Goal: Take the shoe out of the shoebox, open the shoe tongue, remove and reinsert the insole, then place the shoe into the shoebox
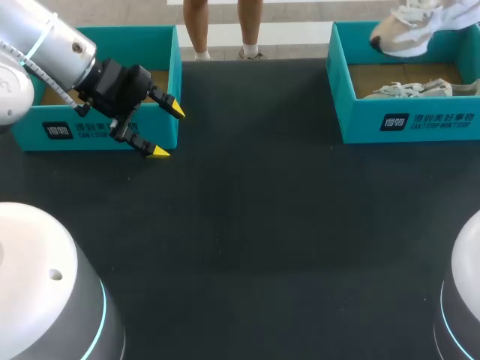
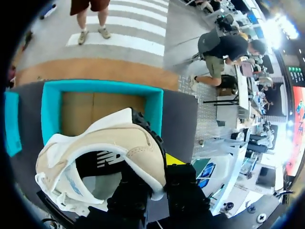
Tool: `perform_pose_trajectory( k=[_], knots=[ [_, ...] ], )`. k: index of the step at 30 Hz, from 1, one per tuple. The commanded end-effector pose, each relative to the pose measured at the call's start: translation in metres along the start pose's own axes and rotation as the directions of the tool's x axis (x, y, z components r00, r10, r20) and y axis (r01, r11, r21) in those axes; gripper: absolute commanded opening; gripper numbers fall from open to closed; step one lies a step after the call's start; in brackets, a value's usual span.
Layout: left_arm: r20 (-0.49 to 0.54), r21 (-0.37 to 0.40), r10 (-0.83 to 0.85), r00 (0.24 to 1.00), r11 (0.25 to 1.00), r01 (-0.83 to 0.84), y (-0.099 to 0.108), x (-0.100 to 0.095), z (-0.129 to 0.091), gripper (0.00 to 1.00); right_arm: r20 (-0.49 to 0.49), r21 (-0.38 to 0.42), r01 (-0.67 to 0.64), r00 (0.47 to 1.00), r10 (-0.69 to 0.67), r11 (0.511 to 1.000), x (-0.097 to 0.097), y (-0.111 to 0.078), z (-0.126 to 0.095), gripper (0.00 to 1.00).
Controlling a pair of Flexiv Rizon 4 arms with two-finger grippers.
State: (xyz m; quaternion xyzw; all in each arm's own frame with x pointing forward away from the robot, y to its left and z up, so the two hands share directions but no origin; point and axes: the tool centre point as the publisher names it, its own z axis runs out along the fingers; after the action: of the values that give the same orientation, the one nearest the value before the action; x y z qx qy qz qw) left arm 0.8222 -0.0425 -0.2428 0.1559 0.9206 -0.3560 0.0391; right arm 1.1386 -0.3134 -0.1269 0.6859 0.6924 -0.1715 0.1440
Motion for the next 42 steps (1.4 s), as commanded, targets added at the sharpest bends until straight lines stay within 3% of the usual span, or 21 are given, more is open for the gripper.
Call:
perform_pose_trajectory(
  k=[1,8,18,28,34,42],
  knots=[
    [-0.001,-0.002,0.000,1.000,1.000,0.000,0.000,0.000,0.000,1.00,-0.032,0.091,-0.147,0.988,0.151,0.985,-0.004,0.011,-0.004,0.00],
    [-0.001,-0.002,0.000,1.000,1.000,0.000,0.000,0.000,0.000,1.00,-0.032,0.091,-0.147,0.988,0.151,0.985,-0.004,0.011,-0.004,0.00],
    [-0.001,-0.002,0.000,1.000,1.000,0.000,0.000,0.000,0.000,1.00,-0.022,0.138,-0.335,0.940,0.341,0.932,0.005,-0.007,0.020,0.00],
    [-0.001,-0.002,0.000,1.000,1.000,0.000,0.000,0.000,0.000,1.00,-0.019,0.008,-0.536,0.844,0.536,0.844,0.019,-0.003,0.037,0.00],
    [-0.001,-0.002,0.000,1.000,1.000,0.000,0.000,0.000,0.000,1.00,-0.032,-0.042,-0.559,0.829,0.558,0.828,0.022,-0.004,0.055,0.00],
    [-0.001,-0.002,0.000,1.000,1.000,0.000,0.000,0.000,0.000,1.00,-0.052,-0.046,-0.536,0.844,0.534,0.843,0.029,-0.010,0.069,0.00]
  ],
)
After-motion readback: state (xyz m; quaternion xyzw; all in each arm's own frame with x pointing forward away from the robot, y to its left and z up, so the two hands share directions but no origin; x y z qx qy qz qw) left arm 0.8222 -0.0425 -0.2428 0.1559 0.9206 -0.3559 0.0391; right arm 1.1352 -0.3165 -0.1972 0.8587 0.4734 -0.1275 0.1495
